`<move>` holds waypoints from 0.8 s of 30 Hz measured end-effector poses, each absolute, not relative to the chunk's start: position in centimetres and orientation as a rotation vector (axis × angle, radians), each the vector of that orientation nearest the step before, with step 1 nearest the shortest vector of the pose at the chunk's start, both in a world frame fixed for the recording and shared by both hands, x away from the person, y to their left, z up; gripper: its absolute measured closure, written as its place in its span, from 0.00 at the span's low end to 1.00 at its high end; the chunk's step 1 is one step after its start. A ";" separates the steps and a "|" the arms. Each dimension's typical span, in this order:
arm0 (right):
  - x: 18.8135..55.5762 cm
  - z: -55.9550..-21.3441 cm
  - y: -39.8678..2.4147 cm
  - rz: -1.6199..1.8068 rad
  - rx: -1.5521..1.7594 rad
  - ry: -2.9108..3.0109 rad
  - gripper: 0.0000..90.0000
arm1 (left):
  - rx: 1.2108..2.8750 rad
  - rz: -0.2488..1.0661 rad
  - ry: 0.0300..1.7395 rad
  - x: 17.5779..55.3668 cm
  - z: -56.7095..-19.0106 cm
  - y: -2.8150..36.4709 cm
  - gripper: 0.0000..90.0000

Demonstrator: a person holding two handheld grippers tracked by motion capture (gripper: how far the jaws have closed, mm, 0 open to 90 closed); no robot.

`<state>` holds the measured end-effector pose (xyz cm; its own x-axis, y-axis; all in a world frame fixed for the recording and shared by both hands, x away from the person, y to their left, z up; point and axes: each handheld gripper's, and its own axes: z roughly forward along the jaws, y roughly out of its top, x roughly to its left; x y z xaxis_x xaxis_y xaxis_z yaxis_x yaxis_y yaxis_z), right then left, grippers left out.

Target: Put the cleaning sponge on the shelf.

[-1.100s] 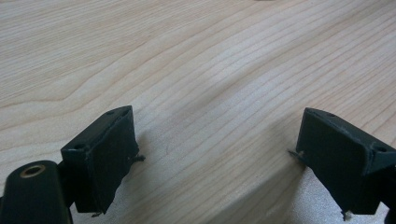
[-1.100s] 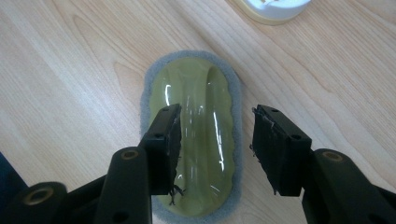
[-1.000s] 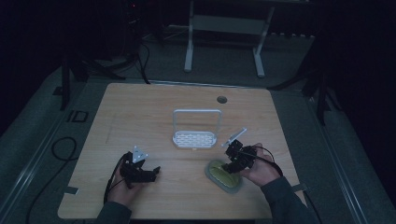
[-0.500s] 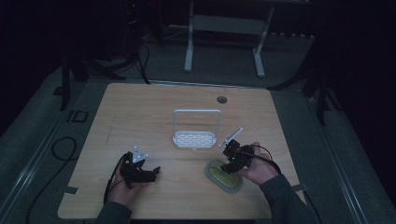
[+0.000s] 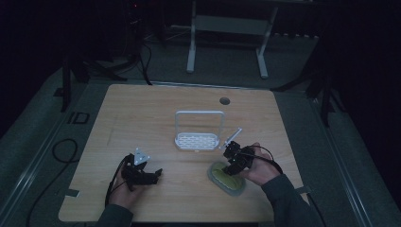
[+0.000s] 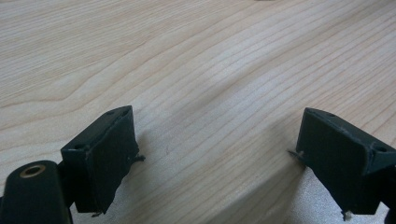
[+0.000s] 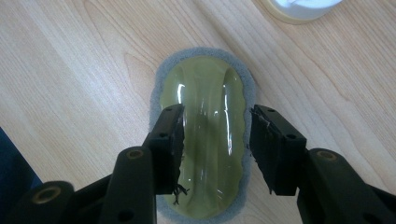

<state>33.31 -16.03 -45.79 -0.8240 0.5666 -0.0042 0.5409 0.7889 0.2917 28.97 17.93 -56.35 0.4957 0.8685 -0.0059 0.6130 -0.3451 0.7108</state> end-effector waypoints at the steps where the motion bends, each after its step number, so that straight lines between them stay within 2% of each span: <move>1: 33.3 -45.8 -16.0 0.426 0.899 2.887 0.61 | 2.081 0.499 1.212 29.0 -56.4 17.9 0.14; 24: 33.8 -46.1 -15.2 0.330 0.859 2.972 0.62 | 2.082 0.500 1.211 29.0 -56.4 17.9 0.14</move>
